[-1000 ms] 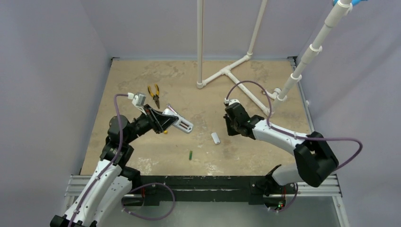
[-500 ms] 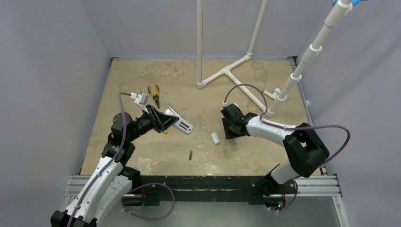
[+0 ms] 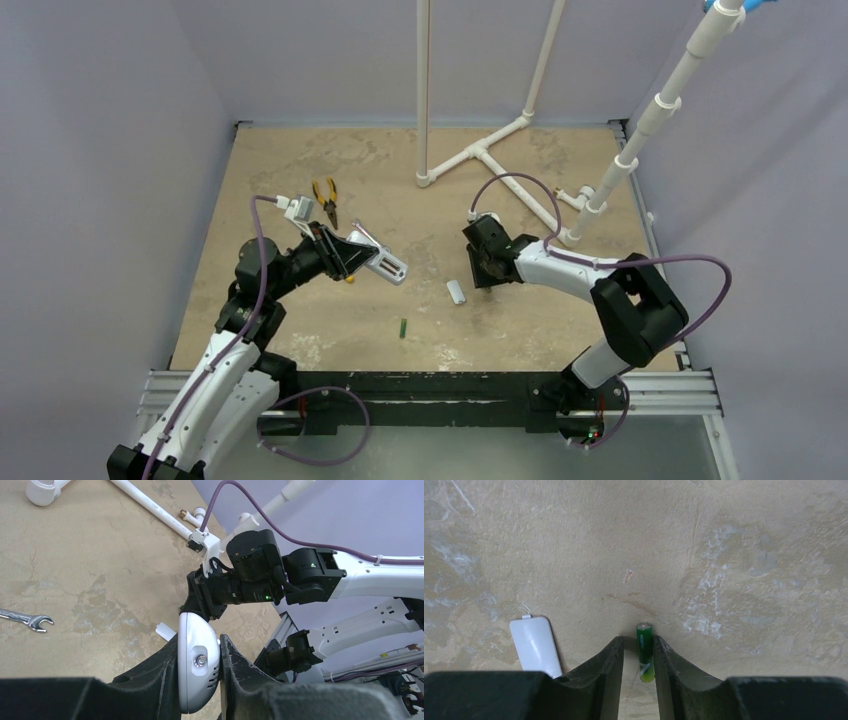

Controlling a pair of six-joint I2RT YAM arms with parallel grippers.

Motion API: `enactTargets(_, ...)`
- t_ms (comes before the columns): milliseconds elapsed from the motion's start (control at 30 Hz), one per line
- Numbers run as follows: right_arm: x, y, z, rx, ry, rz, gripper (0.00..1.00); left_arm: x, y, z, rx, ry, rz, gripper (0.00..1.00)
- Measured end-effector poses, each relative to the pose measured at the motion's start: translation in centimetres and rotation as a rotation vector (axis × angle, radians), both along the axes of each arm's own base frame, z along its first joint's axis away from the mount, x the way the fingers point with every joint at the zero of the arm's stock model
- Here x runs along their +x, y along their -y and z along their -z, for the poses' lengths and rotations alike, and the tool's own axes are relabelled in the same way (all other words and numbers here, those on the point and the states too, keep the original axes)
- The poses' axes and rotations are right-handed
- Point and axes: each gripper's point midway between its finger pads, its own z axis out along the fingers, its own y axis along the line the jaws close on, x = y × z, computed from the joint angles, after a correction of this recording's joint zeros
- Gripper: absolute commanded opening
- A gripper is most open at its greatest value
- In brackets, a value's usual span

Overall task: Load the batteries into the remote control
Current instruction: Place the battery at the center of the board.

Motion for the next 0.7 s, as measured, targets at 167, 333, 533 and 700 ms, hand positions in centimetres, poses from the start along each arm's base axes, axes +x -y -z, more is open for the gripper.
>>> enactTargets(167,0.7,-0.5,0.0,0.008,0.012,-0.001,0.27,0.0,0.0,0.0,0.0,0.0,0.0,0.0)
enactTargets(333,1.0,-0.7,0.0,0.006,0.018,-0.003,0.26,0.0,0.0,0.0,0.0,0.0,0.0,0.0)
enactTargets(533,1.3,-0.8,0.0,0.005,0.026,-0.006,0.19,0.0,0.0,0.0,0.001,-0.001,0.001,0.0)
enactTargets(700,1.6,-1.0,0.0,0.006,0.032,-0.015,0.12,-0.1,0.0,0.2,0.003,-0.007,0.001,0.0)
